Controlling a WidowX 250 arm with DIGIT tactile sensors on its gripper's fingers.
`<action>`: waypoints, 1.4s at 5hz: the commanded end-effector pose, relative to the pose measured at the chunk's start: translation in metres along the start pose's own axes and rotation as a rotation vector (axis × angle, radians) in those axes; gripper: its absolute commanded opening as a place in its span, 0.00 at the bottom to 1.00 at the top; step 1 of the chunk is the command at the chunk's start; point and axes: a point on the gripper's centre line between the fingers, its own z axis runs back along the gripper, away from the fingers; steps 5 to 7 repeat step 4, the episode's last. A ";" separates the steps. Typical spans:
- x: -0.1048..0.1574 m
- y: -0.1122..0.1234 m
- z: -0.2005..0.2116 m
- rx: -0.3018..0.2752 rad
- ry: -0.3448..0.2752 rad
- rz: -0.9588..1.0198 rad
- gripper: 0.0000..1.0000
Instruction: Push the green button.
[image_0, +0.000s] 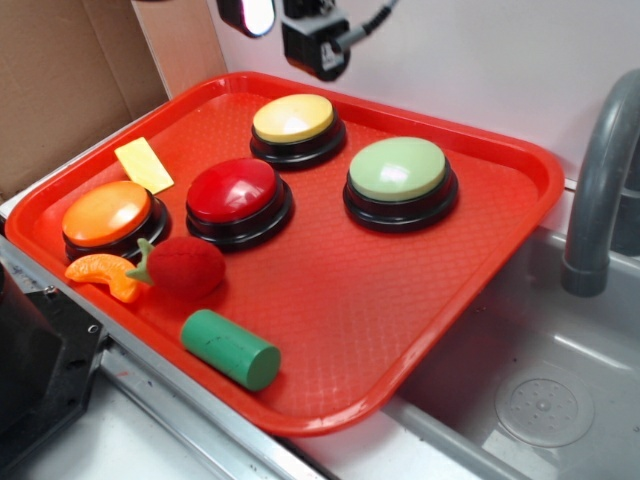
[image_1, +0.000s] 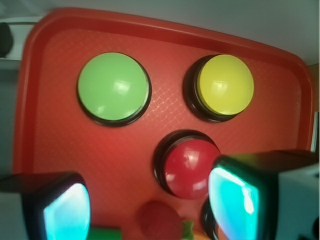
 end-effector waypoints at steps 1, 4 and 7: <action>-0.008 0.007 0.031 0.001 -0.079 0.042 1.00; -0.013 0.010 0.027 0.020 -0.031 0.073 1.00; -0.013 0.010 0.027 0.020 -0.031 0.073 1.00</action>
